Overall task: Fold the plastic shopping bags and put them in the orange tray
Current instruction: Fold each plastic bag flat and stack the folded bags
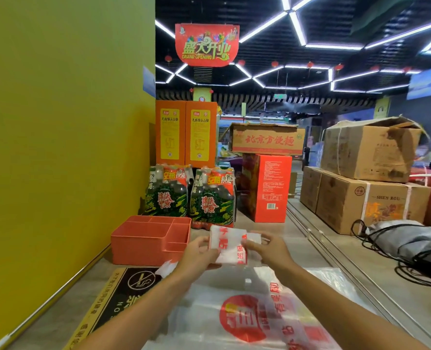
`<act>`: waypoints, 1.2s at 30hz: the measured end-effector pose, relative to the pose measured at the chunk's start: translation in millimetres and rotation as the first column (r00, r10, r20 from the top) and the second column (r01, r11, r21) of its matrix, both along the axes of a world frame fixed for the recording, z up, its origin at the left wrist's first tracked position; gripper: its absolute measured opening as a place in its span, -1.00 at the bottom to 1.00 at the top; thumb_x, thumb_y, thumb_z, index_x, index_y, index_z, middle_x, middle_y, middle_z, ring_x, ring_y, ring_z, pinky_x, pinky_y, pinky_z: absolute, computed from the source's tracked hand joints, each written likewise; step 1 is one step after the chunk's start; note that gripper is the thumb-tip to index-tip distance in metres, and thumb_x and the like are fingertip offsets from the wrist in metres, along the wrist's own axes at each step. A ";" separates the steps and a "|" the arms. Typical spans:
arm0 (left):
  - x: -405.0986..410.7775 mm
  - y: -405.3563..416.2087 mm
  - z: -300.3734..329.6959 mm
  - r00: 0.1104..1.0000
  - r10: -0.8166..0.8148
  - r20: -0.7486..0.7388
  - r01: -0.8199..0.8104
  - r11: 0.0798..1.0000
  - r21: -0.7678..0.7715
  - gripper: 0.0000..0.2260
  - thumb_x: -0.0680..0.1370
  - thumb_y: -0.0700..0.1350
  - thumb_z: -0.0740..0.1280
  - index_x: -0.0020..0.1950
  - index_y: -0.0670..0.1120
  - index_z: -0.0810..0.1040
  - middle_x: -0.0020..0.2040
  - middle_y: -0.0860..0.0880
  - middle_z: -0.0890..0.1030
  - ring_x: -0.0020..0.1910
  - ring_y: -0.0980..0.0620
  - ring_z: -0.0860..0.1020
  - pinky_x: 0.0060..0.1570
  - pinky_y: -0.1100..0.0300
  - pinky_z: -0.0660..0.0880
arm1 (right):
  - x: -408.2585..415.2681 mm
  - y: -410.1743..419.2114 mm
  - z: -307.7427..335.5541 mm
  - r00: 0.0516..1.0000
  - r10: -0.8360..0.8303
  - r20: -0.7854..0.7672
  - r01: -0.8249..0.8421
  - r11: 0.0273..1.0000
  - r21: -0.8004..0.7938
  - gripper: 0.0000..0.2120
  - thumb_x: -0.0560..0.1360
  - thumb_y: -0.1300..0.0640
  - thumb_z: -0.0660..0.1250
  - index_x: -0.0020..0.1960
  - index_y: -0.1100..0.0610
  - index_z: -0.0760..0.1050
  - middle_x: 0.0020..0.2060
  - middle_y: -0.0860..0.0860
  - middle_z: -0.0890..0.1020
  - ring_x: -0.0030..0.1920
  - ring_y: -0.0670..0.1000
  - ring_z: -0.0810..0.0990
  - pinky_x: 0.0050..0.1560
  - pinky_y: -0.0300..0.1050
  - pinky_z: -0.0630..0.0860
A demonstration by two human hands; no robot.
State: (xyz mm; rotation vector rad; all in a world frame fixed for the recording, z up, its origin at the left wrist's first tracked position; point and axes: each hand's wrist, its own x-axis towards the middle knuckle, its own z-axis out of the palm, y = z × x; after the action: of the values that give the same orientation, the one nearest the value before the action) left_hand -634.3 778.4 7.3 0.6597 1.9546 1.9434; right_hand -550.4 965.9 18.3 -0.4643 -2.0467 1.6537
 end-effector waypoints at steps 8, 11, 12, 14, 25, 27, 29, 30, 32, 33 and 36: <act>-47.1 43.4 0.8 0.991 0.130 -0.033 -0.132 0.986 -0.102 -0.77 0.50 -0.40 0.32 0.02 -0.10 0.52 0.01 -0.12 0.67 -0.09 0.02 0.64 -0.33 0.30 0.51 | -56.3 29.1 -28.1 0.999 -0.041 0.023 0.043 0.995 -0.091 -0.78 0.51 0.16 0.49 0.14 0.14 0.63 -0.10 -0.01 0.74 -0.16 -0.04 0.74 -0.23 -0.14 0.65; -60.2 57.7 -8.6 0.986 0.151 -0.071 -0.159 0.978 -0.134 -0.71 0.49 -0.39 0.34 0.15 -0.12 0.52 0.09 -0.12 0.65 0.03 -0.03 0.64 -0.24 0.25 0.56 | -70.9 29.1 -36.8 0.999 -0.032 0.026 0.032 0.999 -0.003 -0.86 0.60 0.18 0.37 0.14 0.11 0.64 -0.14 -0.09 0.71 -0.15 -0.10 0.70 -0.26 -0.26 0.60; -63.8 61.7 -12.1 0.985 0.151 -0.081 -0.160 0.978 -0.134 -0.70 0.50 -0.40 0.34 0.18 -0.12 0.52 0.11 -0.12 0.66 0.04 -0.05 0.65 -0.24 0.24 0.59 | -75.5 26.7 -38.1 0.999 -0.006 0.034 0.006 1.000 -0.009 -0.85 0.64 0.19 0.30 0.14 0.08 0.63 -0.13 -0.10 0.71 -0.14 -0.12 0.70 -0.27 -0.29 0.59; -69.5 67.5 -16.8 0.985 0.143 -0.099 -0.155 0.981 -0.118 -0.73 0.55 -0.40 0.32 0.16 -0.11 0.52 0.11 -0.12 0.67 0.02 -0.04 0.67 -0.27 0.27 0.61 | -82.7 21.5 -37.9 0.998 0.063 0.029 -0.060 0.995 -0.084 -0.74 0.67 0.27 0.20 0.10 0.03 0.63 -0.12 -0.09 0.72 -0.12 -0.10 0.72 -0.21 -0.26 0.61; -97.4 65.0 -27.9 1.000 -0.013 -0.021 0.012 0.998 -0.055 -0.68 0.55 -0.36 0.37 0.28 -0.12 0.55 0.07 -0.11 0.71 -0.02 -0.03 0.71 -0.15 0.18 0.64 | -98.1 63.9 -49.2 0.983 0.109 -0.149 -0.161 0.900 -0.405 -0.61 0.48 0.29 0.48 0.29 0.18 0.55 0.11 0.18 0.69 0.08 0.16 0.70 0.01 -0.01 0.66; -99.9 66.2 -31.6 0.998 -0.057 -0.032 0.055 0.995 -0.080 -0.65 0.55 -0.37 0.37 0.30 -0.12 0.54 0.06 -0.12 0.72 0.01 -0.06 0.71 -0.02 0.06 0.66 | -98.8 67.8 -50.0 0.981 0.181 -0.074 -0.196 0.909 -0.368 -0.59 0.47 0.28 0.50 0.30 0.20 0.55 0.09 0.19 0.70 0.04 0.14 0.72 -0.01 -0.02 0.65; -101.4 69.1 -33.3 0.995 -0.084 -0.050 0.078 0.991 -0.110 -0.64 0.55 -0.38 0.36 0.31 -0.10 0.53 0.07 -0.13 0.71 0.02 -0.08 0.70 0.04 0.02 0.65 | -98.1 68.6 -49.2 0.985 0.172 0.013 -0.162 0.949 -0.272 -0.67 0.46 0.28 0.51 0.21 0.23 0.60 0.03 0.17 0.72 -0.08 0.05 0.74 -0.15 -0.15 0.63; -101.6 71.2 -32.9 0.995 -0.078 -0.058 0.071 0.991 -0.113 -0.63 0.55 -0.38 0.36 0.31 -0.09 0.52 0.09 -0.12 0.71 0.03 -0.07 0.70 0.01 0.05 0.66 | -98.9 68.4 -49.2 0.989 0.142 0.037 -0.129 0.963 -0.238 -0.69 0.45 0.28 0.53 0.18 0.25 0.62 0.01 0.16 0.73 -0.12 0.01 0.74 -0.20 -0.19 0.61; -102.9 77.3 -31.2 0.997 -0.036 -0.069 0.029 0.994 -0.104 -0.59 0.53 -0.41 0.36 0.30 -0.05 0.48 0.14 -0.05 0.67 0.03 0.00 0.67 -0.12 0.20 0.64 | -104.9 69.2 -49.0 0.994 0.094 0.049 -0.080 0.966 -0.246 -0.71 0.43 0.31 0.54 0.14 0.30 0.62 -0.02 0.18 0.73 -0.18 0.01 0.74 -0.26 -0.22 0.60; -103.4 80.6 -29.9 0.997 -0.014 -0.075 0.007 0.995 -0.100 -0.57 0.52 -0.43 0.36 0.29 -0.04 0.46 0.14 -0.02 0.64 0.02 0.06 0.65 -0.20 0.28 0.61 | -108.1 68.1 -46.8 0.996 0.084 0.040 -0.071 0.964 -0.257 -0.72 0.43 0.33 0.54 0.12 0.31 0.62 -0.04 0.19 0.73 -0.20 0.02 0.73 -0.28 -0.22 0.59; -114.8 88.7 -29.5 0.963 0.051 -0.263 -0.097 0.982 -0.162 -0.62 0.50 -0.43 0.36 0.16 -0.01 0.50 0.07 0.01 0.64 -0.03 0.11 0.61 -0.24 0.34 0.54 | -119.7 68.1 -38.4 0.999 0.039 0.024 -0.038 0.999 -0.032 -0.76 0.39 0.32 0.57 0.02 0.21 0.64 -0.09 0.13 0.73 -0.14 0.02 0.72 -0.25 -0.18 0.61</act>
State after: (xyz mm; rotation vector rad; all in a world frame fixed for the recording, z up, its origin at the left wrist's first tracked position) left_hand -749.1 867.1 -22.2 0.8377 2.3053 1.7744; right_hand -670.2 1034.1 -20.1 -0.4604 -2.0620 1.7133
